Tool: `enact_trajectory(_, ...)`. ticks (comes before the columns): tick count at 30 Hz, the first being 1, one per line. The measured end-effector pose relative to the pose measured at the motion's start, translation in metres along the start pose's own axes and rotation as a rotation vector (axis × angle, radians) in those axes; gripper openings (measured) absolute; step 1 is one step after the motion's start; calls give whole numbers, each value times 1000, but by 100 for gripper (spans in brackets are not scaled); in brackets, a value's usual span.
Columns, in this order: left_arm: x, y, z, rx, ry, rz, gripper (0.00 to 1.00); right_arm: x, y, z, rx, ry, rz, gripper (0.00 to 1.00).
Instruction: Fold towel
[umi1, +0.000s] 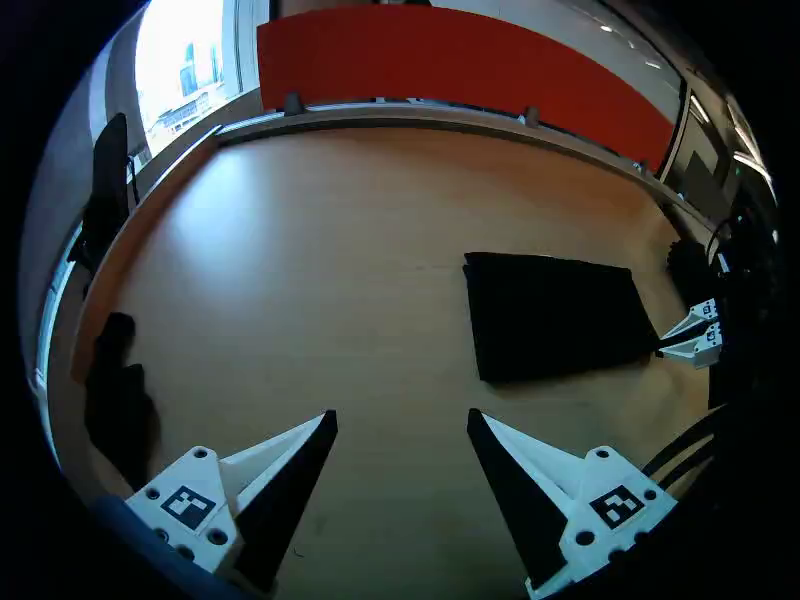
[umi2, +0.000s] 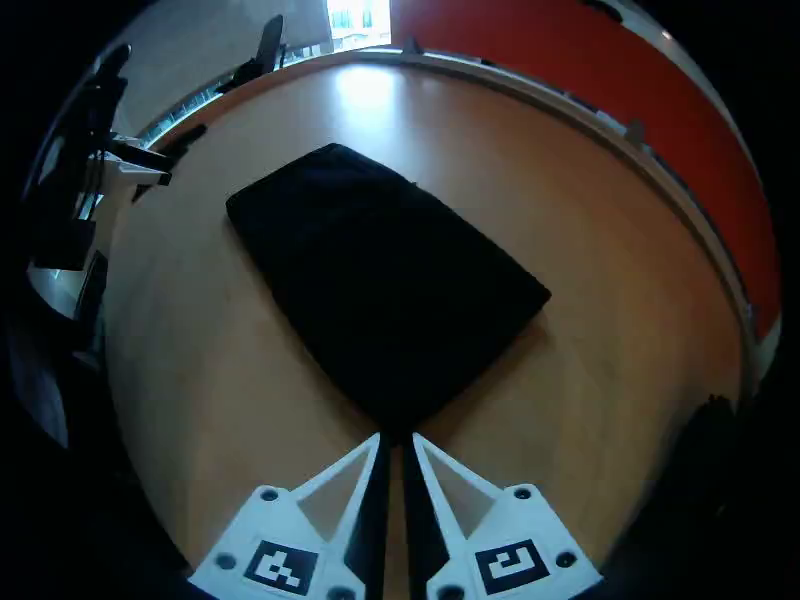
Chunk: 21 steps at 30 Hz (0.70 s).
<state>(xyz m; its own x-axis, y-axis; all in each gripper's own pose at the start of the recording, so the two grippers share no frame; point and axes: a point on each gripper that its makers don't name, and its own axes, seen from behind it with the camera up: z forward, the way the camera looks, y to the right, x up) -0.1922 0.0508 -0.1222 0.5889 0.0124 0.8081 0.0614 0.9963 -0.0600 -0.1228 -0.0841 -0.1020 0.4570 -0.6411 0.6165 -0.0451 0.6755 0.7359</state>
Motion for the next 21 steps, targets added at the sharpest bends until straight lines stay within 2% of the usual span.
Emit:
enact_trajectory(6,0,2,0,-3,0,3,97,5,1,-4,-13,12,-2,4)
enact_trajectory(12,3,1,-1,-3,5,2,97,15,9,-15,-43,37,-5,4)
enact_trajectory(21,7,1,-3,-6,13,4,97,43,32,-51,-111,99,-21,4)
